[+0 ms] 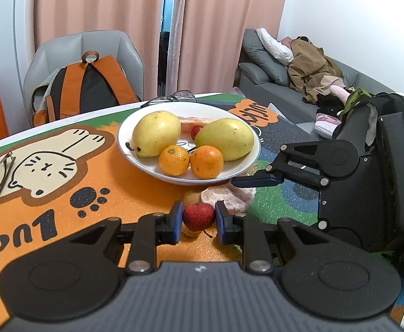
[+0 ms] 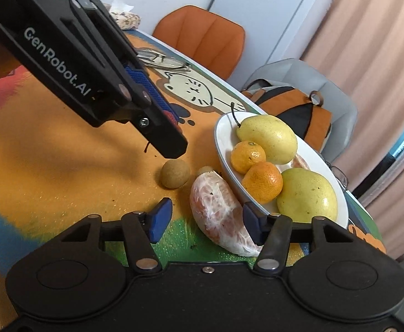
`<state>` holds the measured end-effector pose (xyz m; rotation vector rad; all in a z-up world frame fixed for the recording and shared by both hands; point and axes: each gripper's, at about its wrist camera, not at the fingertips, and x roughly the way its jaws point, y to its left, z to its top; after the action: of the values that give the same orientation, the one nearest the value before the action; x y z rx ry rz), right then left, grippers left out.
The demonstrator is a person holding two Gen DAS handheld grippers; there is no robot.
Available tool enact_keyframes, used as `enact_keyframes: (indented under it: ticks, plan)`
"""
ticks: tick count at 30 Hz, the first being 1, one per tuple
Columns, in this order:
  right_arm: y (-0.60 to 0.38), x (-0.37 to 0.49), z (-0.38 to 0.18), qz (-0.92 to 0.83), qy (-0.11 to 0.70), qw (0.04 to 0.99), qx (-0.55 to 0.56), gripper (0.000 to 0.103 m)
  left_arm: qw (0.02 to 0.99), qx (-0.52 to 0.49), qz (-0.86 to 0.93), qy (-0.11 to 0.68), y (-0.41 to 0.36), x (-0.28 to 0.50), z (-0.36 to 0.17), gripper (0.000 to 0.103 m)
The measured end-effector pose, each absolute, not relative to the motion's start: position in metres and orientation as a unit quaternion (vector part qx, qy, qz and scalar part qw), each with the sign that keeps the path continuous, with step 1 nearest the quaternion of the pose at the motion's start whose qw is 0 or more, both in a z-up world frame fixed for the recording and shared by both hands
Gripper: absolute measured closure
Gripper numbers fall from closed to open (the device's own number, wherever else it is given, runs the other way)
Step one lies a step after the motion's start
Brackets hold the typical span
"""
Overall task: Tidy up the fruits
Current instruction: 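Grasp the second pink pomelo segment with the right tool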
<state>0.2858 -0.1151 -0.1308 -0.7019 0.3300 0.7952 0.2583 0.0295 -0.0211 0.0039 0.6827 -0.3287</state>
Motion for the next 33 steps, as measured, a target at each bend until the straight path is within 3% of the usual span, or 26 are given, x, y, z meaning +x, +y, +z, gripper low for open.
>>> enact_keyframes:
  ticks: [3, 5, 12, 33]
  plan:
    - [-0.115, 0.288, -0.131, 0.366, 0.16, 0.859, -0.321, 0.053, 0.929, 0.001, -0.159, 0.335, 0.03, 0.257, -0.022, 0.08]
    - [-0.114, 0.287, -0.133, 0.349, 0.154, 0.866, -0.323, 0.061, 0.928, 0.0, -0.158, 0.336, 0.031, 0.257, -0.023, 0.08]
    - [-0.112, 0.281, -0.138, 0.328, 0.137, 0.87, -0.341, 0.069, 0.927, -0.002, -0.158, 0.34, 0.032, 0.255, -0.026, 0.08]
    - [-0.15, 0.275, -0.114, 0.333, 0.147, 0.885, -0.292, 0.082, 0.924, 0.006, -0.17, 0.343, 0.022, 0.259, -0.028, 0.08]
